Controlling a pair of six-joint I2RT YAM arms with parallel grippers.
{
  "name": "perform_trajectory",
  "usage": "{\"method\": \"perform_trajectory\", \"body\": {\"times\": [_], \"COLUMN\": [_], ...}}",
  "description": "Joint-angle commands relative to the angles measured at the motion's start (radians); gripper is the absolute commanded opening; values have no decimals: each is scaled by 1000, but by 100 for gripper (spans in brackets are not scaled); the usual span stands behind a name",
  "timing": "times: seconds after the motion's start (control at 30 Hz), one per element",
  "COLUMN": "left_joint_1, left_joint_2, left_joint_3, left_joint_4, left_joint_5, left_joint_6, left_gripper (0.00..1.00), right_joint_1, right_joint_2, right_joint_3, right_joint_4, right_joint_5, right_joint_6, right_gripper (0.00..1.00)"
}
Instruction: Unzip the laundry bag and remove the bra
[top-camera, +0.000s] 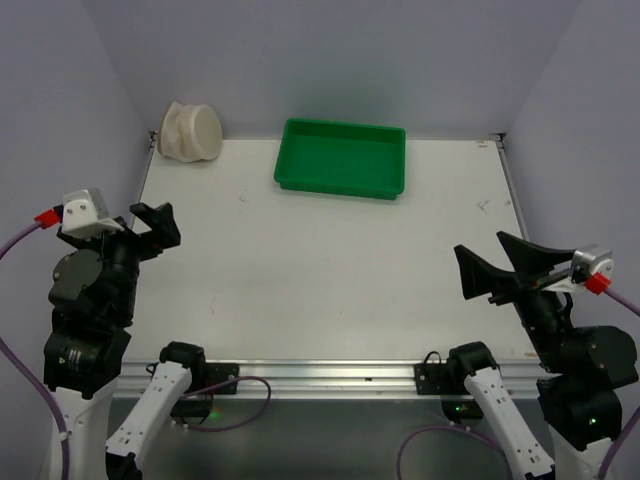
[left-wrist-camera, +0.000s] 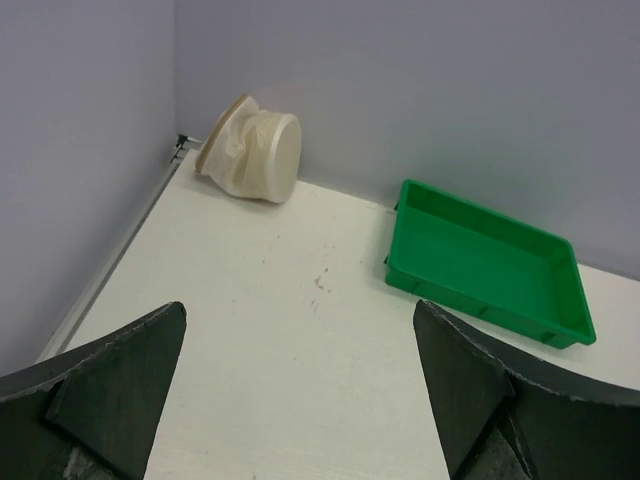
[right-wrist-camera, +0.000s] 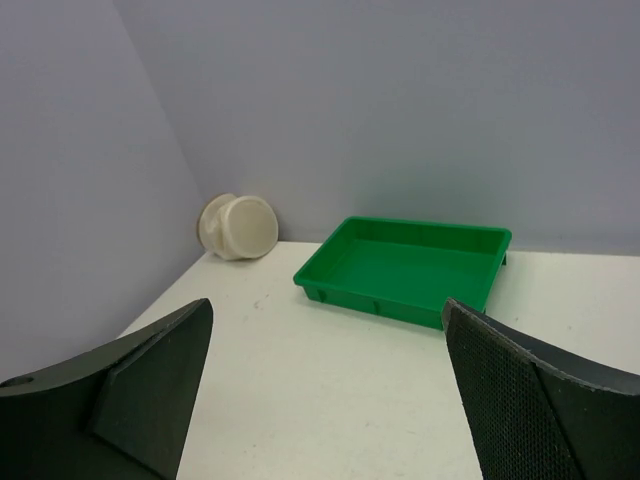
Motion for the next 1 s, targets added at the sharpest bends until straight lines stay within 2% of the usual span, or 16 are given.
{"method": "perform_trajectory", "body": {"times": [0.0, 0.23, 0.5, 0.53, 0.6, 0.63, 0.7, 0.83, 0.97], "left_joint_1": [-6, -6, 20, 46, 72, 98, 127, 159, 184], "left_joint_2": [50, 198, 637, 734, 829, 923, 1017, 1288, 1481], "left_joint_3": [-18, -60, -11, 26, 67, 90, 168, 339, 521], "left_joint_4": [36, 169, 444, 497, 553, 605, 652, 662, 676], "left_joint_5": [1, -54, -145, -159, -188, -176, -153, -87, -25], "left_joint_6": [-8, 5, 73, 102, 137, 157, 197, 223, 229], "left_gripper": [100, 100, 100, 100, 100, 100, 100, 100, 100], "right_joint_1": [1, 1, 0, 1, 1, 1, 1, 1, 1], "right_joint_2": [19, 42, 120, 131, 140, 143, 155, 181, 215], "right_joint_3": [10, -46, -143, -164, -181, -187, -207, -230, -244], "right_joint_4": [24, 29, 69, 78, 105, 113, 138, 164, 182], "right_joint_5": [-21, -60, -213, -237, -256, -262, -276, -304, -319], "right_joint_6": [18, 39, 59, 59, 59, 61, 65, 64, 72], "right_gripper": [99, 99, 99, 99, 99, 99, 99, 99, 99]}}
